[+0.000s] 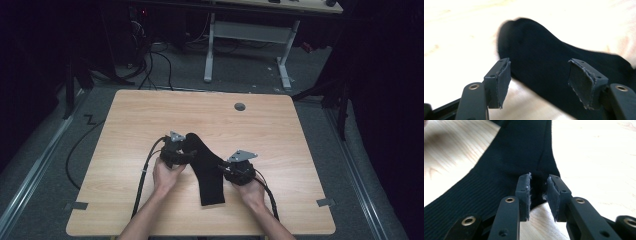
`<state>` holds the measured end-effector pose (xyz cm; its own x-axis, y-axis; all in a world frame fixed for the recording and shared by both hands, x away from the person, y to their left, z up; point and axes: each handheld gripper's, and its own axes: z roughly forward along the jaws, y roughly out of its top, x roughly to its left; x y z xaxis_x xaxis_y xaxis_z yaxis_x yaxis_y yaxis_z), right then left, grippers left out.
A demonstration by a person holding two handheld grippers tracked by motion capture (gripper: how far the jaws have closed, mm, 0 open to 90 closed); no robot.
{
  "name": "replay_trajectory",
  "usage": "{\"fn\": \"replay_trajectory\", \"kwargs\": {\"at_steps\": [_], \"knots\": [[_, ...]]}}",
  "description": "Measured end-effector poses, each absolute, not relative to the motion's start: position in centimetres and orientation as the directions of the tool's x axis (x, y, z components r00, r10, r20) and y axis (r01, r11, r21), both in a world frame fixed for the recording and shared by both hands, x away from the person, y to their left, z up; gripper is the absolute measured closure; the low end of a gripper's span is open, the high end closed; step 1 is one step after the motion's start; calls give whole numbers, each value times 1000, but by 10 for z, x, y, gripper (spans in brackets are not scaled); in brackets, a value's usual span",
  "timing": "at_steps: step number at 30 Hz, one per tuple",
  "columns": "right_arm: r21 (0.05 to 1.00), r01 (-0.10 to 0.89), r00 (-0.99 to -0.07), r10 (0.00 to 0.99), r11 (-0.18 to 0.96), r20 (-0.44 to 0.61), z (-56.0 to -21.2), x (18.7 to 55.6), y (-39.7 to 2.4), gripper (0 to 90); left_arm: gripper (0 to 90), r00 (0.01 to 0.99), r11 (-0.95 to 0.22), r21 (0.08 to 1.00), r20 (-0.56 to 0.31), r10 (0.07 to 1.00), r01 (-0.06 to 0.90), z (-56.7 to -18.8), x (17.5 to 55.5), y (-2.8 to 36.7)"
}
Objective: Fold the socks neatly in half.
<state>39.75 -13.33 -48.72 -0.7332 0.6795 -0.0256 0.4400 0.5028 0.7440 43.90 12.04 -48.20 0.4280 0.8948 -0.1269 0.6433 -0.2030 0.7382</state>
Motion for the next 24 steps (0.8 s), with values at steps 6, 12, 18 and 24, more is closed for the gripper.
{"fn": "replay_trajectory", "kwargs": {"at_steps": [6, 12, 18, 24], "knots": [[742, 426, -754, 657, 518, -25, -488, 393, -130, 724, 342, 379, -167, 731, -135, 915, 662, -484, 459, 129], [743, 420, -766, 643, 522, -19, -489, 389, -127, 718, 352, 372, -163, 741, -125, 920, 651, -483, 474, 131], [735, 421, -777, 630, 531, -10, -491, 385, -128, 710, 375, 363, -175, 711, -120, 924, 681, -490, 487, 129], [718, 427, -790, 614, 550, -1, -497, 383, -127, 706, 437, 364, -177, 703, -125, 923, 689, -496, 490, 128]]}}
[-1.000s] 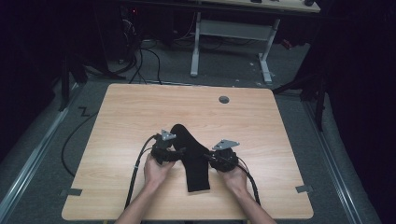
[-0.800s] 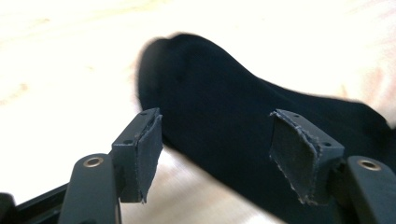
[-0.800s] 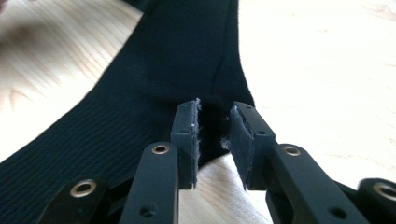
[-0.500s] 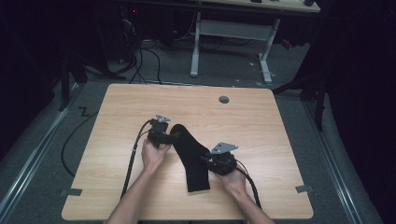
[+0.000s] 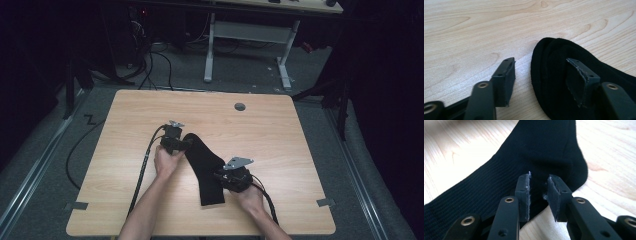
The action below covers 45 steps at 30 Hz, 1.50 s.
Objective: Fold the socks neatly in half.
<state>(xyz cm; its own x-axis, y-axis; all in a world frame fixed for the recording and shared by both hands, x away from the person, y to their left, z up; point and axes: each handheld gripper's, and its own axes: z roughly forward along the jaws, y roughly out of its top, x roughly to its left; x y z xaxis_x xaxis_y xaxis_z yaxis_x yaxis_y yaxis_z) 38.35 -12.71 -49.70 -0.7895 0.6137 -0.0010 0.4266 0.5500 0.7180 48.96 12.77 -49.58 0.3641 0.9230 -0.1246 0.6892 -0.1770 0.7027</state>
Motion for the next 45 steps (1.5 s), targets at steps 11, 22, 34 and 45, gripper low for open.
{"fn": "replay_trajectory", "kwargs": {"at_steps": [11, 22, 34, 45], "knots": [[708, 431, -798, 603, 559, 9, -498, 385, -126, 703, 770, 422, -214, 687, -148, 894, 694, -494, 492, 126], [705, 432, -796, 605, 563, 4, -498, 385, -126, 702, 822, 472, -227, 735, -141, 870, 638, -478, 486, 125], [700, 438, -793, 609, 564, 6, -497, 387, -122, 702, 821, 546, -252, 801, -109, 831, 543, -453, 468, 127], [696, 440, -789, 614, 567, -2, -497, 389, -117, 701, 820, 638, -308, 832, -70, 767, 461, -446, 436, 120]]}}
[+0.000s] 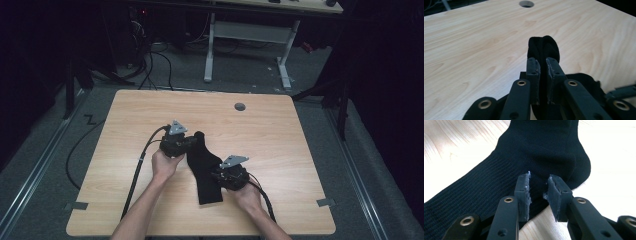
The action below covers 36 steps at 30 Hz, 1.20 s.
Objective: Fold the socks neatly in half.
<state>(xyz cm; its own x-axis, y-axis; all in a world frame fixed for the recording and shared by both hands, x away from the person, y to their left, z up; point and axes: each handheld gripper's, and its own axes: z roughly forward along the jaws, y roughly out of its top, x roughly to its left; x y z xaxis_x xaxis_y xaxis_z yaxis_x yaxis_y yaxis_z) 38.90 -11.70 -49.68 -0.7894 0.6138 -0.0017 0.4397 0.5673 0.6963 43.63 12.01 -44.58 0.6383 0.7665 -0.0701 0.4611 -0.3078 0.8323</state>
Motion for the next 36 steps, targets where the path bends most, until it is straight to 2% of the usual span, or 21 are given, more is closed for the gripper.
{"fn": "replay_trajectory", "kwargs": {"at_steps": [10, 17, 20, 24, 29, 35, 36], "knots": [[697, 439, -789, 614, 568, -4, -497, 389, -117, 699, 817, 714, -355, 831, -72, 696, 429, -458, 403, 108], [698, 446, -782, 623, 560, 0, -493, 389, -117, 669, 816, 722, -374, 816, -74, 688, 440, -469, 394, 107], [733, 428, -777, 629, 529, -1, -486, 387, -121, 707, 815, 731, -388, 809, -73, 678, 441, -476, 391, 105], [722, 427, -784, 621, 544, -4, -486, 388, -120, 773, 810, 747, -411, 795, -78, 660, 446, -483, 389, 102], [699, 433, -792, 610, 569, -6, -496, 389, -115, 797, 798, 759, -453, 765, -69, 647, 457, -491, 388, 99], [696, 435, -791, 612, 571, -8, -495, 389, -115, 780, 701, 758, -435, 772, -91, 646, 463, -489, 386, 100], [698, 438, -788, 615, 566, -5, -495, 389, -115, 773, 658, 759, -423, 781, -98, 644, 459, -485, 384, 100]]}}
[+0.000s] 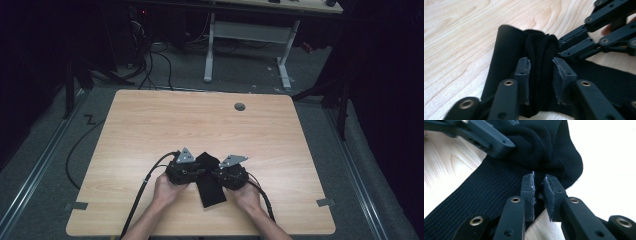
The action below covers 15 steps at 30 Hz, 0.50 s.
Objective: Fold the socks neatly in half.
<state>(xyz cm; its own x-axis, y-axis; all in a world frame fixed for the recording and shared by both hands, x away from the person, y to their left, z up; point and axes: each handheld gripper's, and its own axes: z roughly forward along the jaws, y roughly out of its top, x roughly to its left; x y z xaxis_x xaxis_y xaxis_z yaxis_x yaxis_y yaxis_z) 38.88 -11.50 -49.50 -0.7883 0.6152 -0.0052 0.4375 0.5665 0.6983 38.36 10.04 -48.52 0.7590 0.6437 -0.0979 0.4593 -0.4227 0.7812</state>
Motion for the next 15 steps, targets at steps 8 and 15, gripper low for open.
{"fn": "replay_trajectory", "kwargs": {"at_steps": [8, 15], "knots": [[727, 419, -793, 609, 544, 1, -485, 385, -122, 776, 585, 755, -362, 819, -127, 643, 446, -467, 376, 110], [753, 401, -791, 611, 522, -3, -470, 380, -131, 792, 545, 679, -301, 813, -151, 718, 499, -463, 384, 120]]}}
